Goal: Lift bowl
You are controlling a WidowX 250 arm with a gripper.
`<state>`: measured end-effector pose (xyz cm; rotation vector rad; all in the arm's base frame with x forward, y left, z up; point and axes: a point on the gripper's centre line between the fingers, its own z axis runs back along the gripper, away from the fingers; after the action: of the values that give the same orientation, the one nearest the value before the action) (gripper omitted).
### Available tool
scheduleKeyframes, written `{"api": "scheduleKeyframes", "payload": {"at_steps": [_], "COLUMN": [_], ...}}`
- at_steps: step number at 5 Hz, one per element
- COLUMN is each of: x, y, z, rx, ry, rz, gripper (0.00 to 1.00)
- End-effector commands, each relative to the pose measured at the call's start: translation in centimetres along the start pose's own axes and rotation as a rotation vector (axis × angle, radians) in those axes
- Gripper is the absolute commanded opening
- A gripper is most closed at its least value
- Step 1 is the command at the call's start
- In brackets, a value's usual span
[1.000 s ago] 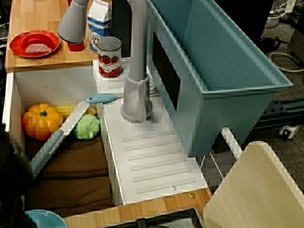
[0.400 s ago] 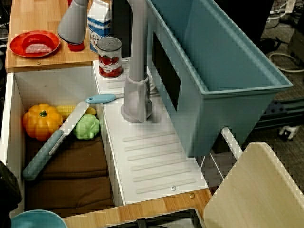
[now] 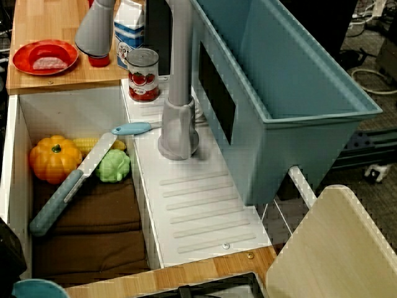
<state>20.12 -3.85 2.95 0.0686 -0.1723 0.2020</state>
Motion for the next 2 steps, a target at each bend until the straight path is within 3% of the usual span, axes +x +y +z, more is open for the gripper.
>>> {"api": "scheduleKeyframes", "payload": {"at_steps": [1, 2], "x": [0.22, -0.02], "y": [0.63, 0.94], "z": [-0.08, 0.07], "rx": [0.004, 0.005], "ry": [-0.006, -0.004], "rz": [0.015, 0.019], "gripper": [0.0, 0.0]}}
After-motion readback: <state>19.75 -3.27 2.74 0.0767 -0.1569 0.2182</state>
